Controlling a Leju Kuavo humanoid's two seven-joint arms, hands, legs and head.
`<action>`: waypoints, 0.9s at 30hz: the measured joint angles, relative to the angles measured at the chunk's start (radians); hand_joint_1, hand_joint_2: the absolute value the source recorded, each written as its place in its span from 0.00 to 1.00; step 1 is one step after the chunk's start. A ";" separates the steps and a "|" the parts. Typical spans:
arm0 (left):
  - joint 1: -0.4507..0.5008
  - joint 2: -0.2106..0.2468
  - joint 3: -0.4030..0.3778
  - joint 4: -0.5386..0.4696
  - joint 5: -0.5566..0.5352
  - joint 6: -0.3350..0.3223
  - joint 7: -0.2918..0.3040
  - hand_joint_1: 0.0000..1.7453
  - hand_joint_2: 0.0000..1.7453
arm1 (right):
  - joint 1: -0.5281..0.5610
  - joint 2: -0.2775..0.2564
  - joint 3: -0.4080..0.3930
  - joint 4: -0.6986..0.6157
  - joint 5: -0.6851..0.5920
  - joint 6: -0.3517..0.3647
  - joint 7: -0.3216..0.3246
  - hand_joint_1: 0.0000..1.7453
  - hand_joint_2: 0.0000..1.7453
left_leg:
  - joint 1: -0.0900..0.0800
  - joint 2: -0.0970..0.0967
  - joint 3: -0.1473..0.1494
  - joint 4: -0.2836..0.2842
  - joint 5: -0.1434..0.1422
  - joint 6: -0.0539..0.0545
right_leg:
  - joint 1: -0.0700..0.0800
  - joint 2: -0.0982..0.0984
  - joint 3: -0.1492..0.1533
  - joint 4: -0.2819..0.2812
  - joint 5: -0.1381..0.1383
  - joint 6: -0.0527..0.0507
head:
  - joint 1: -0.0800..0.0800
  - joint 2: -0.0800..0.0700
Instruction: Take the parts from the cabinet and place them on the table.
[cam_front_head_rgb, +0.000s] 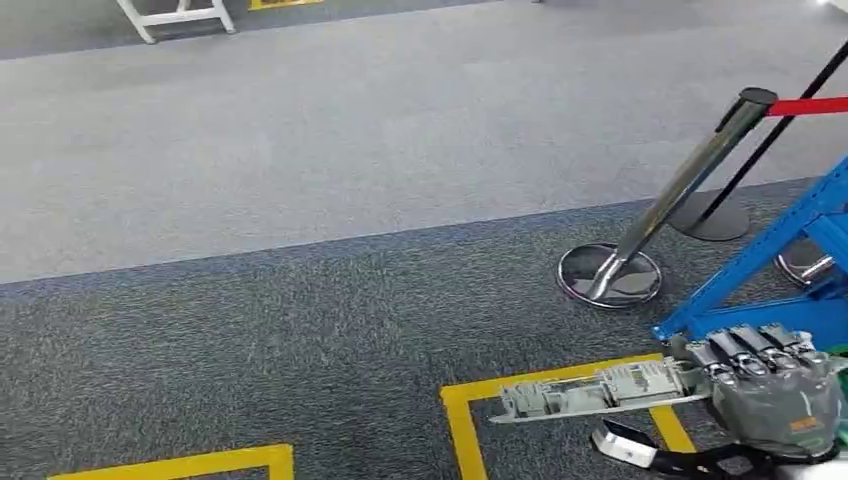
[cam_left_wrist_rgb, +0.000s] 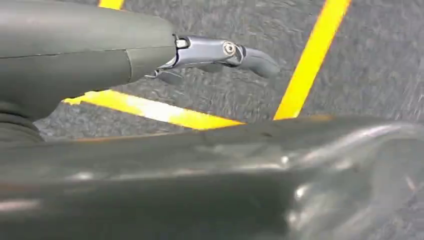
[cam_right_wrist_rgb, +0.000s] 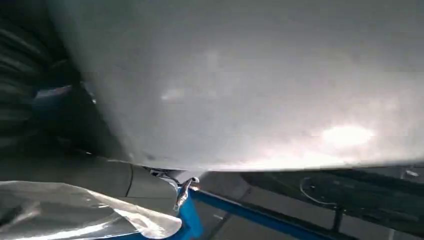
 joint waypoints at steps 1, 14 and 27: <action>-0.004 0.000 0.000 0.000 0.000 -0.002 -0.001 0.00 0.00 | -0.001 0.000 0.003 0.000 0.002 0.000 0.002 1.00 1.00 | 0.001 0.012 -0.040 0.071 -0.031 0.001 | 0.004 -0.015 0.000 0.000 -0.003 -0.004 | 0.000 0.000; 0.006 0.016 0.002 -0.003 -0.007 0.000 0.000 0.00 0.00 | -0.012 -0.002 0.029 0.014 0.020 0.000 0.015 1.00 1.00 | -0.056 0.062 0.097 -0.215 0.111 0.098 | 0.018 -0.063 0.048 -0.015 -0.041 -0.008 | -0.007 0.000; 0.003 0.006 0.007 -0.003 -0.011 -0.003 0.002 0.00 0.00 | -0.019 -0.016 0.050 0.024 0.040 0.000 0.044 1.00 1.00 | 0.004 -0.103 0.057 -0.122 0.064 0.018 | -0.016 0.051 -0.035 0.020 0.014 0.022 | 0.002 0.000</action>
